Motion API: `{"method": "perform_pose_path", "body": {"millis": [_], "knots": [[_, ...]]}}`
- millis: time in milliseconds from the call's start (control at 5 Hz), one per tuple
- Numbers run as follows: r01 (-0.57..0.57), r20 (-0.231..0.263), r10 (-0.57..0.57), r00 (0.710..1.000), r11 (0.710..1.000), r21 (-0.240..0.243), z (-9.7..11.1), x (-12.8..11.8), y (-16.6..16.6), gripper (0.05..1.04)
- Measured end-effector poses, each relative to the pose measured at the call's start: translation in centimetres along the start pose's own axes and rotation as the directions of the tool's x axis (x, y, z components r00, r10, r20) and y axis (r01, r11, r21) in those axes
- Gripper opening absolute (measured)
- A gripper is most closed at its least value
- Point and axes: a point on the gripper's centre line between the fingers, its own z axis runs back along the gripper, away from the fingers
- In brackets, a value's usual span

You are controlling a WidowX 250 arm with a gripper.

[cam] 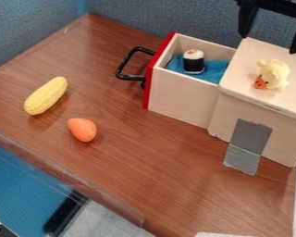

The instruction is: Close the drawer

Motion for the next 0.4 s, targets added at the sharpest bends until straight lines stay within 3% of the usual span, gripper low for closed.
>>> {"method": "perform_pose_path", "body": {"millis": [200, 400], "knots": [[0.0, -0.036, 0.0, 0.999, 1.0, 0.006, -1.3, -0.5, -0.1, 1.001], [-0.048, -0.018, 0.047, 0.999, 0.998, -0.034, -1.0, -0.6, 1.3, 1.001]]}}
